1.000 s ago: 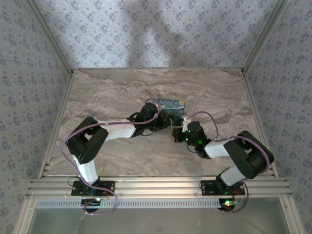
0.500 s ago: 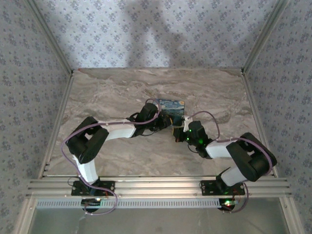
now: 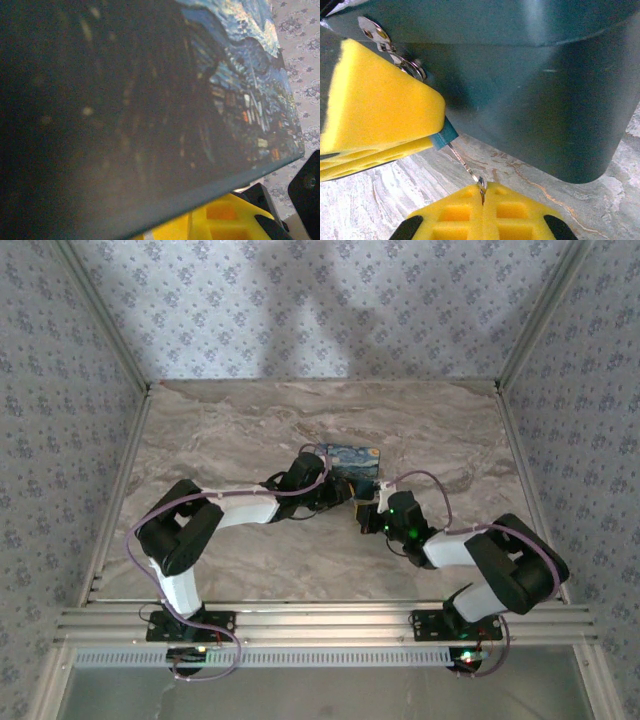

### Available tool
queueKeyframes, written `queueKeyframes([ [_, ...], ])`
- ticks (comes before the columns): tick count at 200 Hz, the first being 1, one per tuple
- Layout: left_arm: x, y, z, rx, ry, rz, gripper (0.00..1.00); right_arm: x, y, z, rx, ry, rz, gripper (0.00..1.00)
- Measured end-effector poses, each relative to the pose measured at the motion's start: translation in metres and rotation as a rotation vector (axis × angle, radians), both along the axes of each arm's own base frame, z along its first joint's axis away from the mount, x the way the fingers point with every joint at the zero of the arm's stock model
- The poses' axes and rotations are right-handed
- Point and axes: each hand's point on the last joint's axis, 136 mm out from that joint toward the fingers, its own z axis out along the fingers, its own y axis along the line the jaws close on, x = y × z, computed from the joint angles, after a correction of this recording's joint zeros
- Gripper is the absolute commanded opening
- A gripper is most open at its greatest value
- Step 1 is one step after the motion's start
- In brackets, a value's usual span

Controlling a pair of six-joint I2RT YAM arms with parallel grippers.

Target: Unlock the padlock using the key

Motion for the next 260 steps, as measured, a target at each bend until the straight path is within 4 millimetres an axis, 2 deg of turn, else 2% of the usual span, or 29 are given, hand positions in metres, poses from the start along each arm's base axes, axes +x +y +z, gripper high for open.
queueKeyframes([
  [78,-0.003,0.003,-0.006,0.011,0.031,0.009,0.14,-0.009,0.001,-0.005,-0.001,-0.003,-0.008,0.00],
  [260,-0.005,0.006,-0.010,0.017,0.044,0.014,0.15,-0.008,0.005,-0.010,0.014,0.013,-0.015,0.00],
])
